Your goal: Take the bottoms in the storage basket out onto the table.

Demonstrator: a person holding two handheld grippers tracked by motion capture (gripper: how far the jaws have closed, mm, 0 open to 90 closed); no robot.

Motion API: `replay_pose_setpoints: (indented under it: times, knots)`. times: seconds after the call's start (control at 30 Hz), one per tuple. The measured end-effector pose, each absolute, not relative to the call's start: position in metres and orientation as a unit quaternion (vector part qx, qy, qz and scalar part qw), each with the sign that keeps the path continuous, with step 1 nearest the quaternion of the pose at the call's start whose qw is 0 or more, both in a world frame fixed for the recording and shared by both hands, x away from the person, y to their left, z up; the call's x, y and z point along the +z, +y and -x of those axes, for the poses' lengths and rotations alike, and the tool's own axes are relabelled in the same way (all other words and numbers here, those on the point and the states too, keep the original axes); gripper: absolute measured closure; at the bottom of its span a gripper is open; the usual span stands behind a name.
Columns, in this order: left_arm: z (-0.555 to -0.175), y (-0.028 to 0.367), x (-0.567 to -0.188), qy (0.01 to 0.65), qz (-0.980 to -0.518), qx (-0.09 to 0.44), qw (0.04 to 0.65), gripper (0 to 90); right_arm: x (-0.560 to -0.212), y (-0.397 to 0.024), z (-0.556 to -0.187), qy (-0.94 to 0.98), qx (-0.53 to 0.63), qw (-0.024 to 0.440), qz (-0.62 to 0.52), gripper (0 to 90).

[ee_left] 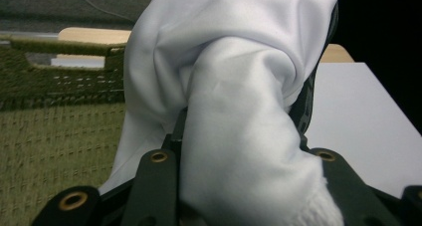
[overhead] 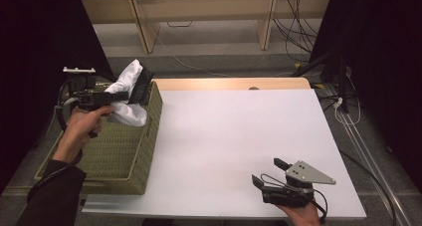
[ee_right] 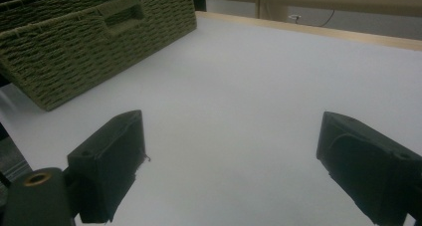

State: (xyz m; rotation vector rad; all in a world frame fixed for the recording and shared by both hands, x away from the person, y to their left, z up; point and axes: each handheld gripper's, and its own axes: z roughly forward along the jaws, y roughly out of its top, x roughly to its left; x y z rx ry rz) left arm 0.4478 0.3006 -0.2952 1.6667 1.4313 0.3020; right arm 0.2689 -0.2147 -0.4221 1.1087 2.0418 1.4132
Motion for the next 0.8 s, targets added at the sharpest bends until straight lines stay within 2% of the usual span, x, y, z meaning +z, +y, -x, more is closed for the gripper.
replay_pose_setpoints:
  times: [0.8]
  knots:
    - [-0.441,0.198,-0.285,0.481,-0.736,0.075,0.47,63.3,-0.421,-0.215,-0.268,0.734,0.508,0.211,-0.397,12.6]
